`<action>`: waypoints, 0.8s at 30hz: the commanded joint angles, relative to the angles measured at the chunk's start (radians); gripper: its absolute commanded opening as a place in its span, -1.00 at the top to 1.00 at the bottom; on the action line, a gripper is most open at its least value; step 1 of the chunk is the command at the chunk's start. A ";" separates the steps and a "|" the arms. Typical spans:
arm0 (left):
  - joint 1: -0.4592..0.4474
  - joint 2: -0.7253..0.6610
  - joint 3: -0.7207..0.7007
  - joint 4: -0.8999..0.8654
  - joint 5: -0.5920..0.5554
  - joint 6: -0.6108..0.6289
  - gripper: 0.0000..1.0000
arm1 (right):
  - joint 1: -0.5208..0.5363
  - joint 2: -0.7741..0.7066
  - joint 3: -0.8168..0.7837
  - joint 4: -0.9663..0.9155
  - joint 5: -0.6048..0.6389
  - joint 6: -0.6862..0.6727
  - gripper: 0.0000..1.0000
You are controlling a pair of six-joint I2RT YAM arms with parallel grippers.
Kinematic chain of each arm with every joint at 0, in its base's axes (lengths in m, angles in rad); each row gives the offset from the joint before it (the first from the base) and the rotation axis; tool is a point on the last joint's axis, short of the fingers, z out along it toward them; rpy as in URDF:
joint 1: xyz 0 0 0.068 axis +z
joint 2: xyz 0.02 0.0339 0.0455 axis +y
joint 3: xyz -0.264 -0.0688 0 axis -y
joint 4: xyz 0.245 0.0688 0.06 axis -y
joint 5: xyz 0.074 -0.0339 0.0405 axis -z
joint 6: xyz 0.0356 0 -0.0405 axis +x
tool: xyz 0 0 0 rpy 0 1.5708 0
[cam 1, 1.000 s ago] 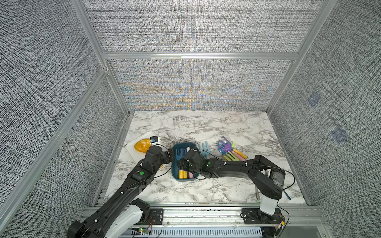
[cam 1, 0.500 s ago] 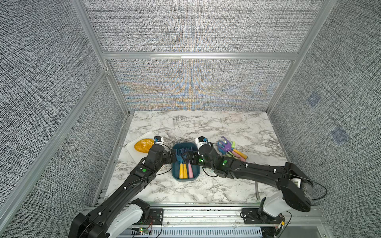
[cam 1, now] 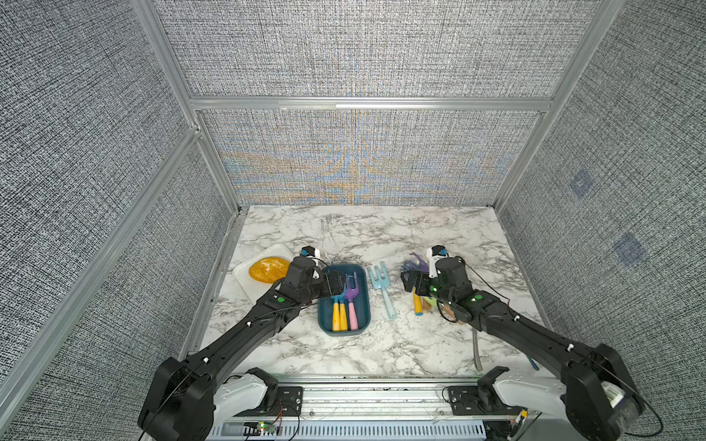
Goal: Put the rake into the storage box
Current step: Pick up the rake at the center of the board.
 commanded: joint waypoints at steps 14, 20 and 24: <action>-0.397 0.392 0.413 -0.230 -0.181 -0.083 -0.65 | -0.014 -0.474 -0.295 0.132 0.369 -0.039 -0.98; -0.451 0.572 0.543 -0.314 -0.224 -0.090 -0.57 | -0.014 -0.485 -0.329 0.140 0.453 -0.027 -0.98; -0.455 0.664 0.610 -0.377 -0.269 -0.083 -0.57 | -0.013 -0.478 -0.326 0.138 0.454 -0.024 -0.98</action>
